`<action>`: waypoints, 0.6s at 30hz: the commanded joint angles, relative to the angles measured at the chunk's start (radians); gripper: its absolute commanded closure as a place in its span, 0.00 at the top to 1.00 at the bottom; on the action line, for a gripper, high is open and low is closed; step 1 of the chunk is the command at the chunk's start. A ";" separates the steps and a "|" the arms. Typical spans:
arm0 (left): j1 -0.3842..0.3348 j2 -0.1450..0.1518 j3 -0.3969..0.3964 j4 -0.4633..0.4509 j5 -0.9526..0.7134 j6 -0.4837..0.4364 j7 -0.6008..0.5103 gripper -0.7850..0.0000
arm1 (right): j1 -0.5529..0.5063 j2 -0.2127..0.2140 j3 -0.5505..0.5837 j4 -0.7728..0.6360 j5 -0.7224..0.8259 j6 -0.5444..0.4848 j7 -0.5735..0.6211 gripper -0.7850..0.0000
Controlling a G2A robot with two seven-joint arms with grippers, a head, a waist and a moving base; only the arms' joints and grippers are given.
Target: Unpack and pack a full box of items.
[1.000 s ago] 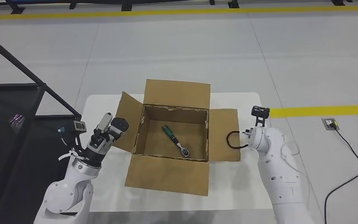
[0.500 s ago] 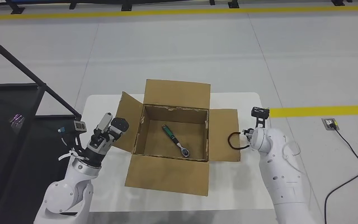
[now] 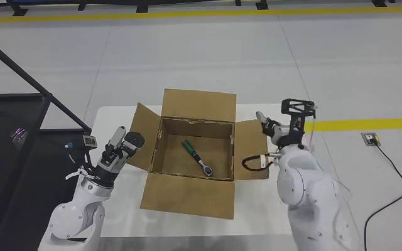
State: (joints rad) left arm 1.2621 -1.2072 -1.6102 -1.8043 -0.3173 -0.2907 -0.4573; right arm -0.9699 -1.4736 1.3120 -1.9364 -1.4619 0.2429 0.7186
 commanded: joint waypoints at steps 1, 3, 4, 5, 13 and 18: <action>0.008 0.000 0.003 -0.006 -0.004 0.007 0.000 1.00 | 0.047 -0.004 -0.082 0.035 -0.015 -0.098 0.050 1.00; 0.014 0.001 -0.004 -0.007 -0.004 0.009 -0.001 1.00 | 0.118 -0.013 -0.161 0.110 -0.018 -0.149 0.096 1.00; 0.016 0.001 -0.009 -0.005 -0.007 0.009 0.002 1.00 | 0.155 -0.020 -0.200 0.156 -0.001 -0.170 0.111 1.00; 0.019 0.002 -0.014 -0.003 -0.009 0.009 0.006 1.00 | 0.191 -0.029 -0.235 0.203 0.037 -0.188 0.112 1.00; 0.053 0.005 -0.080 -0.010 -0.056 -0.020 0.039 1.00 | 0.544 -0.134 -0.510 0.798 0.244 -0.294 0.279 1.00; 0.070 0.006 -0.110 -0.016 -0.087 -0.035 0.050 1.00 | 0.688 -0.231 -0.642 1.135 0.331 -0.251 0.272 1.00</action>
State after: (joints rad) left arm 1.3284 -1.2015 -1.7157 -1.8189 -0.4001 -0.3242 -0.4071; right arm -0.3102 -1.6844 0.6939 -0.8923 -1.1398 -0.0299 1.0004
